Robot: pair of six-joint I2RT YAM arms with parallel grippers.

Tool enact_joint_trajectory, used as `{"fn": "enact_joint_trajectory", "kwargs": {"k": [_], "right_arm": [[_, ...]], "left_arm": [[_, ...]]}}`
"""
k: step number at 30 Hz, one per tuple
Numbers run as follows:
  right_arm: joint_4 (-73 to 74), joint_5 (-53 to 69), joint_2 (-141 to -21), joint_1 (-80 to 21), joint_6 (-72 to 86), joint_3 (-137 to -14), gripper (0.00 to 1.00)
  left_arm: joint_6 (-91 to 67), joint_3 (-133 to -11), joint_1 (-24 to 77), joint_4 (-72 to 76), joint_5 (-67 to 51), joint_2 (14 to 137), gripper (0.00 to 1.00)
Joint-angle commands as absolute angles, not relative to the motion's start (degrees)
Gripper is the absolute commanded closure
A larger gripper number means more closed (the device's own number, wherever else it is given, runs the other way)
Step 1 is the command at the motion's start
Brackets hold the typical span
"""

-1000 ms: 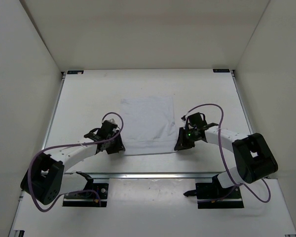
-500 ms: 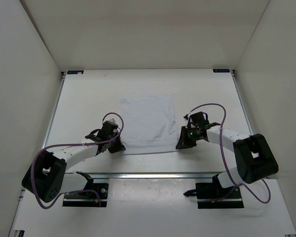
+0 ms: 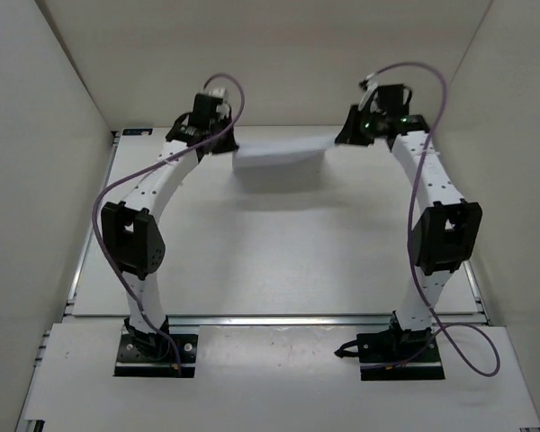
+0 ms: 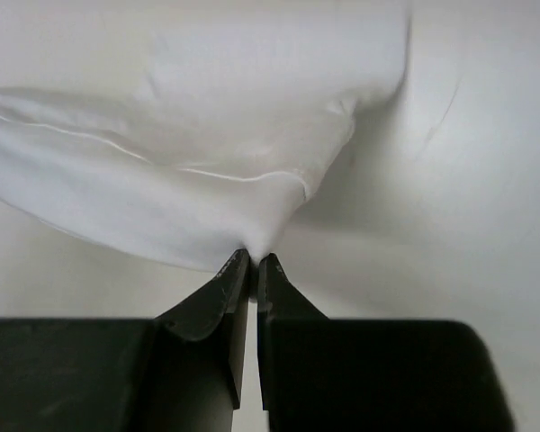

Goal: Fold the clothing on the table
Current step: Flatten the skirt out, then fold the skirt

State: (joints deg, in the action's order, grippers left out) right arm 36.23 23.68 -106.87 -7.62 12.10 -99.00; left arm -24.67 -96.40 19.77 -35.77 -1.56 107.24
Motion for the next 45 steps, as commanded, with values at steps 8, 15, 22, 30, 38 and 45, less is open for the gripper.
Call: {"fn": "enact_joint_trajectory", "kwargs": {"k": [8, 15, 22, 30, 38, 45], "right_arm": [[27.4, 20.1, -91.0, -1.0, 8.6, -95.5, 1.0], [27.3, 21.5, -76.3, -4.2, 10.5, -57.3, 0.99], [23.1, 24.5, -72.5, -9.6, 17.6, -44.5, 1.0], [33.2, 24.3, -97.0, -4.8, 10.6, -88.1, 1.0], [40.0, 18.8, -107.9, -3.5, 10.4, -129.1, 1.0], [24.7, 16.4, -88.9, -5.0, 11.1, -87.8, 1.0]], "left_arm": [[-14.6, -104.3, 21.4, -33.7, 9.1, 96.1, 1.0], [-20.6, -64.7, 25.8, -31.3, 4.8, 79.0, 1.0], [-25.2, -50.4, 24.9, -31.0, -1.1, 73.3, 1.0], [-15.7, -94.6, 19.8, -38.0, -2.0, 102.4, 1.0], [-12.1, -123.7, 16.6, -38.5, 8.3, 105.3, 1.0], [-11.3, -94.7, 17.0, -31.6, 6.1, 90.9, 1.0]]}}
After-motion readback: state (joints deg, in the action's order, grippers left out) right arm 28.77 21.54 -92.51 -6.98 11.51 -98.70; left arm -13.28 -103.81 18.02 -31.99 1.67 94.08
